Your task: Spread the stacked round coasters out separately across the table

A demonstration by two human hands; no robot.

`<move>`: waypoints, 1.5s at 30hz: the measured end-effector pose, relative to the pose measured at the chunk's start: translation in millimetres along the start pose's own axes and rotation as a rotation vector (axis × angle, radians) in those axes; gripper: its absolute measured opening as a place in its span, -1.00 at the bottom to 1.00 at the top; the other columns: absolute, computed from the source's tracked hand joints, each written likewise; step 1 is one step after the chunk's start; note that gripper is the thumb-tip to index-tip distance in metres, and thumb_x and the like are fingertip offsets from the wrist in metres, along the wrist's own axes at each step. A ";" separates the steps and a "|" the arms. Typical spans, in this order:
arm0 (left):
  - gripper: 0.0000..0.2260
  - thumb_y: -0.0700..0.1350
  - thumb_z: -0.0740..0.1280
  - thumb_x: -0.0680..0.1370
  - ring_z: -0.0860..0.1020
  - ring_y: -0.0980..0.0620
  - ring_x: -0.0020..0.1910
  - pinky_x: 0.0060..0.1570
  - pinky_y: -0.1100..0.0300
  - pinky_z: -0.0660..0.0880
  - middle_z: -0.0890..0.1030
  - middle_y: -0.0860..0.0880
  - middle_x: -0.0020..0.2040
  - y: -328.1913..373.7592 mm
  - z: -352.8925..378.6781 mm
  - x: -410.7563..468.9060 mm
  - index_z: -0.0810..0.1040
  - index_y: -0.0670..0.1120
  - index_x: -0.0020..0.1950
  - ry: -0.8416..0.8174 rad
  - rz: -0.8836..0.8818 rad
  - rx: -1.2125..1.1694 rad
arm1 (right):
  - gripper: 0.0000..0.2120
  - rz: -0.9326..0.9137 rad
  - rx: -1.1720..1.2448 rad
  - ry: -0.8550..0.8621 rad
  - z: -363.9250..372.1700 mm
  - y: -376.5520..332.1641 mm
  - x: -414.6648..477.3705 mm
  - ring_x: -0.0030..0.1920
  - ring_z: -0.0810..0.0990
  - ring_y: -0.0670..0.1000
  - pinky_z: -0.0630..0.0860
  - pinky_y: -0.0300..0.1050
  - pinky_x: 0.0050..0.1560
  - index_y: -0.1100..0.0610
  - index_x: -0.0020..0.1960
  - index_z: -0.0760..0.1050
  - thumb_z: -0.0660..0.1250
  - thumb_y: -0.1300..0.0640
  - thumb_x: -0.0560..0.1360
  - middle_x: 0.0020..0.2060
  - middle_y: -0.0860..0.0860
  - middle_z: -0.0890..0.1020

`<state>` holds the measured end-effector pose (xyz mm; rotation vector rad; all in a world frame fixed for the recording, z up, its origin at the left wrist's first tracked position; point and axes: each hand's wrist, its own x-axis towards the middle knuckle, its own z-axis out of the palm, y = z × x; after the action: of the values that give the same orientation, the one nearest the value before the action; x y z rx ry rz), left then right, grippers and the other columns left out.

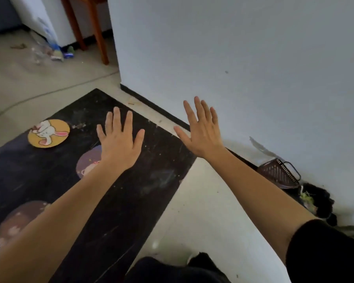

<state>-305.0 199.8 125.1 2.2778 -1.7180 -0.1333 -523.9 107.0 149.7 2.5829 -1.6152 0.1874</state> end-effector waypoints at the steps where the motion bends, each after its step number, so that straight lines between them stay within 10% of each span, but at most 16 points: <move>1: -0.41 0.20 -0.04 0.63 -0.08 -0.21 0.60 0.51 -0.28 -0.05 -0.06 -0.19 0.63 -13.3 5.6 -1.3 -0.01 -0.03 0.61 -0.027 -0.053 -0.010 | -0.27 -0.045 0.017 -0.020 9.9 -8.8 14.5 0.62 -0.11 0.19 -0.21 0.21 0.58 -0.06 0.62 -0.15 -0.13 -0.39 0.57 0.64 0.10 -0.10; 11: -0.42 0.17 0.09 0.63 0.05 -0.19 0.59 0.48 -0.20 0.09 0.07 -0.17 0.62 -112.7 73.2 -25.5 0.08 -0.03 0.59 -0.144 -0.824 -0.219 | -0.31 -0.552 0.274 -0.358 130.5 -121.7 144.1 0.56 0.18 0.16 0.27 0.16 0.46 0.08 0.61 0.04 0.07 -0.26 0.62 0.58 0.13 0.18; 22: -0.43 0.00 0.22 0.60 0.39 -0.02 0.36 0.34 -0.06 0.41 0.32 -0.06 0.54 -123.6 156.9 -2.1 0.15 -0.03 0.58 0.298 -1.649 -1.074 | -0.50 -0.549 0.560 -1.002 244.0 -198.2 169.7 0.34 0.48 0.13 0.42 -0.01 0.25 0.15 0.54 0.22 0.22 0.13 0.63 0.40 0.12 0.44; 27: -0.52 -0.06 0.23 0.60 0.46 0.11 0.18 0.11 0.07 0.48 0.44 0.01 0.40 -117.9 180.4 10.2 0.27 0.00 0.53 0.437 -1.679 -1.152 | -0.70 -0.330 0.787 -1.083 269.1 -210.4 162.7 0.03 0.52 -0.03 0.48 -0.06 0.02 0.07 0.28 0.45 0.30 0.17 0.55 0.15 0.02 0.53; 31: -0.50 -0.07 0.24 0.60 0.47 0.14 0.11 0.05 0.13 0.48 0.44 0.06 0.30 -116.3 186.7 10.3 0.24 -0.01 0.54 0.488 -1.687 -1.122 | -0.55 -0.177 0.841 -1.179 274.3 -205.0 167.3 0.15 0.50 -0.08 0.48 -0.12 0.14 0.13 0.43 0.41 0.35 0.07 0.58 0.13 -0.05 0.54; 36: -0.47 -0.06 0.26 0.61 0.46 0.01 0.26 0.19 0.02 0.49 0.44 -0.03 0.41 -104.8 178.1 2.2 0.19 -0.03 0.56 0.384 -1.708 -1.162 | -0.86 -0.353 0.725 -1.049 262.7 -190.9 151.1 0.02 0.63 0.05 0.62 0.13 0.09 -0.01 0.13 0.52 0.22 0.07 0.63 0.01 0.00 0.63; 41: -0.41 -0.05 0.31 0.59 0.47 -0.01 0.30 0.30 0.00 0.45 0.44 -0.03 0.42 -90.8 158.5 -16.5 0.15 -0.03 0.57 0.299 -1.637 -1.111 | -0.82 -0.277 0.837 -1.054 230.8 -168.2 137.6 -0.07 0.65 0.06 0.66 -0.08 -0.21 -0.06 0.10 0.50 0.15 0.14 0.67 0.02 0.05 0.62; 45: -0.71 -0.17 0.27 0.59 0.57 0.00 0.06 -0.04 0.11 0.53 0.59 -0.08 0.23 -79.7 144.1 -38.7 0.44 -0.06 0.32 0.329 -1.507 -1.140 | -0.83 -0.295 0.865 -1.070 207.9 -147.0 122.6 -0.05 0.63 0.09 0.57 -0.14 -0.28 0.01 0.15 0.51 0.17 0.15 0.67 0.03 0.08 0.61</move>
<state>-277.1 232.2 -38.6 1.8551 0.4990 -0.7115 -326.8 33.1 -39.0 3.9613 -1.4838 -0.8544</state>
